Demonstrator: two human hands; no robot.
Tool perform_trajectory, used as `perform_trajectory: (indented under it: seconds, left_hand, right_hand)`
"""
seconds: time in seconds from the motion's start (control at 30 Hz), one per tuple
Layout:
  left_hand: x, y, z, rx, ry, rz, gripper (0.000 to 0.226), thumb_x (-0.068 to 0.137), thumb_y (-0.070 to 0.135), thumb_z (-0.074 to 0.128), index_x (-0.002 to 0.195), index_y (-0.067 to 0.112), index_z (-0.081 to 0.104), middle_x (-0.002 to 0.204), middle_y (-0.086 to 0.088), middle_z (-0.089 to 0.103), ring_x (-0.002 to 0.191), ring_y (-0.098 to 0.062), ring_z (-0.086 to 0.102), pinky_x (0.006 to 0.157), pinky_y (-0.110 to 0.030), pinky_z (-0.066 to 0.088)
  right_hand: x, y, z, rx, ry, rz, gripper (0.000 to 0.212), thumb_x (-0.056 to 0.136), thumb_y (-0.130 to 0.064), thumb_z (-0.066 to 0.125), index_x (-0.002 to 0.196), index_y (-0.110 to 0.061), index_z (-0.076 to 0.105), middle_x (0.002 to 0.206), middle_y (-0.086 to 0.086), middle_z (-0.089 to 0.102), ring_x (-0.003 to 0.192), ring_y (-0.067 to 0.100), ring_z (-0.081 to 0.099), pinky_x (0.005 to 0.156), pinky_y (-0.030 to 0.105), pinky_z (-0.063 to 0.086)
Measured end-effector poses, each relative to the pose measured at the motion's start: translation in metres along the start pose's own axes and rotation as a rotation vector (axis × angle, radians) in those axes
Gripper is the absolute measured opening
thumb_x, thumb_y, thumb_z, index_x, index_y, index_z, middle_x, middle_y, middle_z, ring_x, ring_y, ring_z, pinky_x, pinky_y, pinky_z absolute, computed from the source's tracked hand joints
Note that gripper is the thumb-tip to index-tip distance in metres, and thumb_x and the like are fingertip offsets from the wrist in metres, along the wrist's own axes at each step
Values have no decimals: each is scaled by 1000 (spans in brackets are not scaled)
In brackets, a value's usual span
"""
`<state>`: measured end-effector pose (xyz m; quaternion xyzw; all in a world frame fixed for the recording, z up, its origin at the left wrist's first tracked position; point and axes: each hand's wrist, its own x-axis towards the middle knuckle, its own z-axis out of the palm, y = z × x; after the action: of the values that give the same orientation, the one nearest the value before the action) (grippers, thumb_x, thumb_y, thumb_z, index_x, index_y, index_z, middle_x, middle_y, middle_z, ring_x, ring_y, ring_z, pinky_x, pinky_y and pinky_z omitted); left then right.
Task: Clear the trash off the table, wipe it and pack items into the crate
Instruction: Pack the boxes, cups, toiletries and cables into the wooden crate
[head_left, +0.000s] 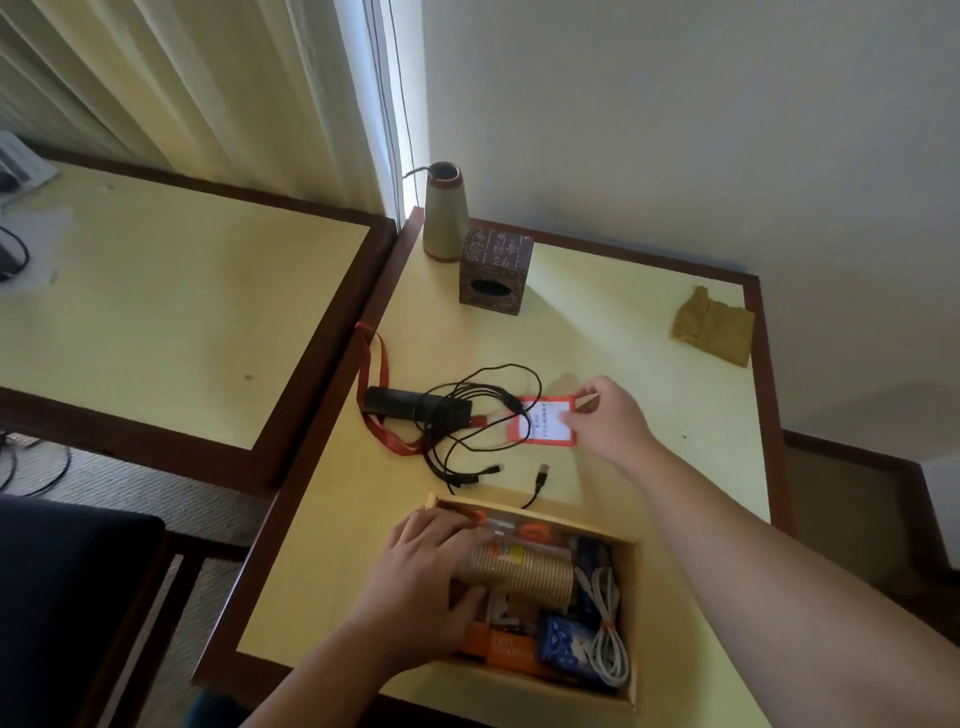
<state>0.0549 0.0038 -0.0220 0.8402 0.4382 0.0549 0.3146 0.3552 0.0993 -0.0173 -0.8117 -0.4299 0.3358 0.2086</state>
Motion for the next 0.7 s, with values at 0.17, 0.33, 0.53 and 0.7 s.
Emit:
perform_trajectory:
  seconds: [0.17, 0.33, 0.53, 0.7]
  left_hand:
    - [6, 7, 0, 5, 49, 3, 54, 86, 59, 61, 138, 47, 59, 135, 29, 49, 134, -3, 39, 127, -37, 19]
    - [22, 27, -7, 63, 64, -2, 41, 84, 58, 56, 122, 46, 66, 119, 29, 55, 122, -9, 49, 123, -45, 31]
    - [62, 78, -43, -14, 172, -52, 45, 94, 63, 57, 135, 44, 52, 128, 19, 49, 126, -10, 44, 112, -37, 41]
    - [100, 118, -87, -157, 189, -37, 90, 86, 78, 62, 158, 38, 26, 150, 8, 44, 145, -19, 36, 117, -44, 39]
  right_hand:
    - [-53, -17, -71, 161, 197, -144, 12, 101, -21, 64, 111, -27, 69, 89, -6, 69, 84, 14, 67, 65, 26, 45]
    - [-101, -43, -138, 105, 332, -252, 18, 105, -33, 60, 119, -26, 70, 108, -6, 66, 94, 4, 63, 66, 14, 44]
    - [-156, -92, -188, 113, 500, -390, 14, 106, -31, 59, 114, -32, 71, 105, -14, 64, 92, -4, 62, 65, 8, 47]
    - [-195, -136, -207, 148, 588, -465, 13, 107, -33, 58, 114, -32, 68, 98, -19, 70, 95, -7, 64, 67, 15, 54]
